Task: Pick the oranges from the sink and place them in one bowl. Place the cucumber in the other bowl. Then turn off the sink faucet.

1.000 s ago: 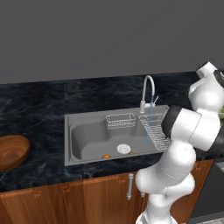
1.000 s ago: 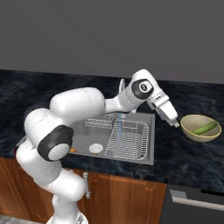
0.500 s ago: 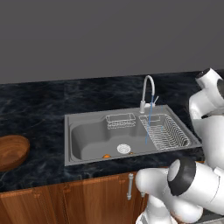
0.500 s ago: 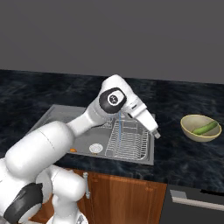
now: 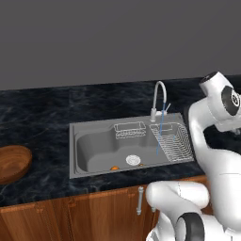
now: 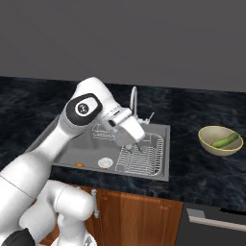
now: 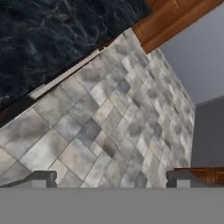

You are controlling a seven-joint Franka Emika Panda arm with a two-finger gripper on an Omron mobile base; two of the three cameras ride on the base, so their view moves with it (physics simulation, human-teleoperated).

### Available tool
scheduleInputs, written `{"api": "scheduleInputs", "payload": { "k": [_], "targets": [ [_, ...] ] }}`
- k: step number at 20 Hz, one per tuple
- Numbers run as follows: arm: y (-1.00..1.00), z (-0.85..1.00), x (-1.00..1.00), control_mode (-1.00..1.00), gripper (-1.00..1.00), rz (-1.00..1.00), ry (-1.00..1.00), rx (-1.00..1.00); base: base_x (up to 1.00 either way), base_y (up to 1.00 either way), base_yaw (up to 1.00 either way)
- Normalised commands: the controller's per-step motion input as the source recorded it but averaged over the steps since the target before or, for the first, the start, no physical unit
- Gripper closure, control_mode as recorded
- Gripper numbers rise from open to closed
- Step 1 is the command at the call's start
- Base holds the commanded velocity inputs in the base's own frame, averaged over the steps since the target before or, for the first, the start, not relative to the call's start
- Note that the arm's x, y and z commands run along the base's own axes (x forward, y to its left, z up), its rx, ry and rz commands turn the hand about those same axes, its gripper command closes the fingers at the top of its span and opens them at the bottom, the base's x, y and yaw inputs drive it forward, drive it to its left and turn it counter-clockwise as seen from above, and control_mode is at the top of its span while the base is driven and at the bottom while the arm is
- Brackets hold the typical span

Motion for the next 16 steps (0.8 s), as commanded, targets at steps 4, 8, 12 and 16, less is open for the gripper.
{"api": "scheduleInputs", "payload": {
  "k": [4,8,12,16],
  "targets": [
    [0.82,0.17,-0.34,-1.0,-1.0,0.22,0.23,0.19,0.0,0.0,0.0],
    [0.8,0.01,-0.16,-1.0,-1.0,0.23,0.12,0.23,0.0,0.0,0.0],
    [0.75,-0.06,0.0,-1.0,-1.0,0.23,0.02,0.28,0.0,0.0,0.0],
    [0.65,0.0,0.02,-1.0,-1.0,0.19,0.0,0.3,0.0,0.0,0.0]
  ]
}}
